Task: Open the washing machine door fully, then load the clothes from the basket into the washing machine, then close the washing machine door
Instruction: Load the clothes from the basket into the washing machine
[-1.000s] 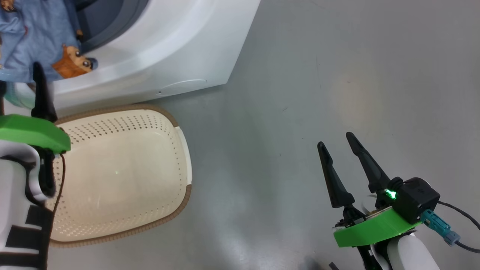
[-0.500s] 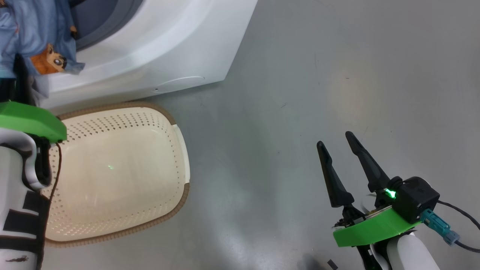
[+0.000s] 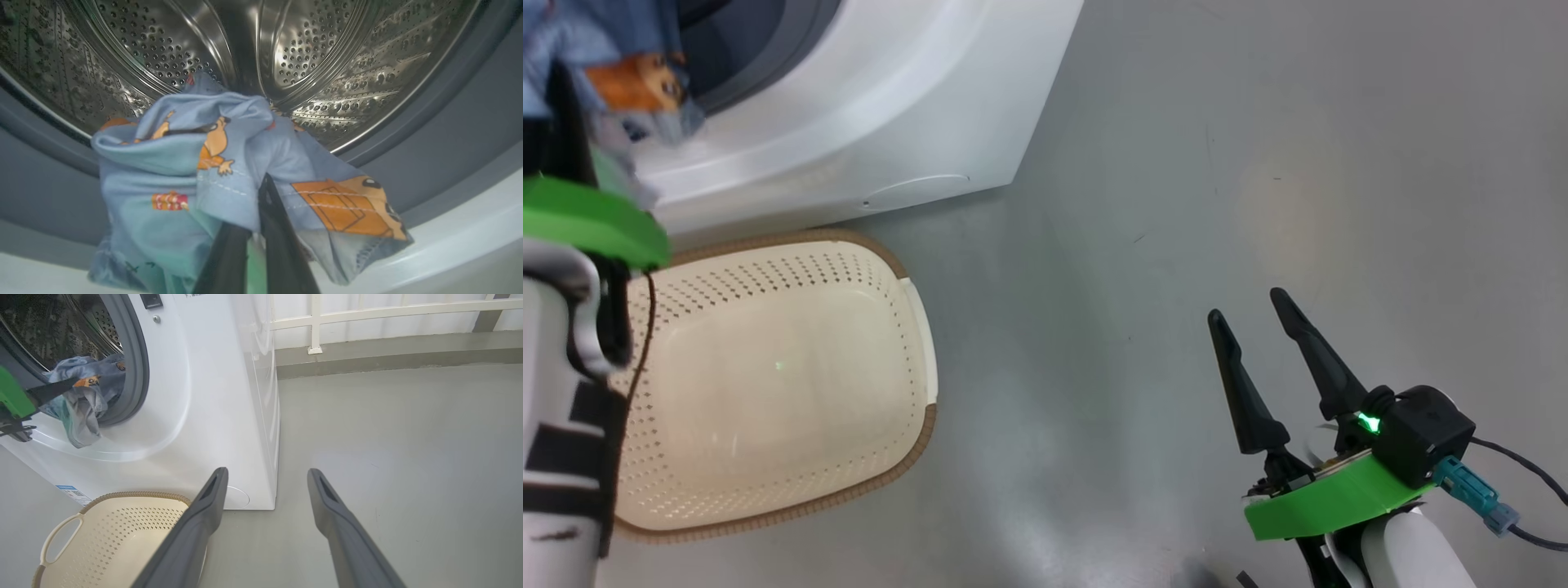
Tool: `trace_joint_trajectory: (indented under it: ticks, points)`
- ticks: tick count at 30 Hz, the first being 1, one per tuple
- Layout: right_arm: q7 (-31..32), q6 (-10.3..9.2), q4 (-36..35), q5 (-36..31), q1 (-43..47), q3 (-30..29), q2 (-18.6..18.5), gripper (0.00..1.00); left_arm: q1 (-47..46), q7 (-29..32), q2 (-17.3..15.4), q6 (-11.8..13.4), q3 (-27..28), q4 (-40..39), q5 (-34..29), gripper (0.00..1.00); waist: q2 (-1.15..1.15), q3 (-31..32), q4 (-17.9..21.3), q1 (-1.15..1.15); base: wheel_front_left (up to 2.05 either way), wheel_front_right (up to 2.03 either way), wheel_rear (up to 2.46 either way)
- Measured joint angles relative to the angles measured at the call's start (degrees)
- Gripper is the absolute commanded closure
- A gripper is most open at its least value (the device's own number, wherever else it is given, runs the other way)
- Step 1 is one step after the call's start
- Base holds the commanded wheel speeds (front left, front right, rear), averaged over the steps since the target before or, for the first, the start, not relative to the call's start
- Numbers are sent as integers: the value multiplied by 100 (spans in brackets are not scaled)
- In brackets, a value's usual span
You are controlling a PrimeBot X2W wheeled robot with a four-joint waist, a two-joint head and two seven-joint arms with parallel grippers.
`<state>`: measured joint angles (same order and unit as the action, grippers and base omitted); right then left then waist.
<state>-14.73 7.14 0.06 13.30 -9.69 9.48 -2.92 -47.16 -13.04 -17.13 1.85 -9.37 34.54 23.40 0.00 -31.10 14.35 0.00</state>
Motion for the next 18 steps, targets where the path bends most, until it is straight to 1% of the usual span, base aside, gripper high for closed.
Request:
trace_joint_trajectory:
  ticks: [5, 9, 14, 18]
  points:
    - [0, 0, 0, 58, 1, 86, 0, 0, -344, 175, -3, 93, -60, -35, -48, 100, 0, 4, 65, 0, 0, 0, 0]
    - [-1, 0, 2, 107, 1, 124, 0, 0, -676, 246, -25, 163, -75, 162, -98, 100, 0, -14, 174, 0, 0, 0, 0]
    - [-1, 0, 24, 152, 1, 279, 1, 0, -1279, 245, -115, 241, -45, 634, -99, 100, 0, -81, 342, 0, 0, 0, 0]
    - [0, 0, 44, 237, 1, 407, 5, 0, -1705, 246, -187, 248, -31, 1161, -110, 100, 0, -172, 492, 0, 0, 0, 0]
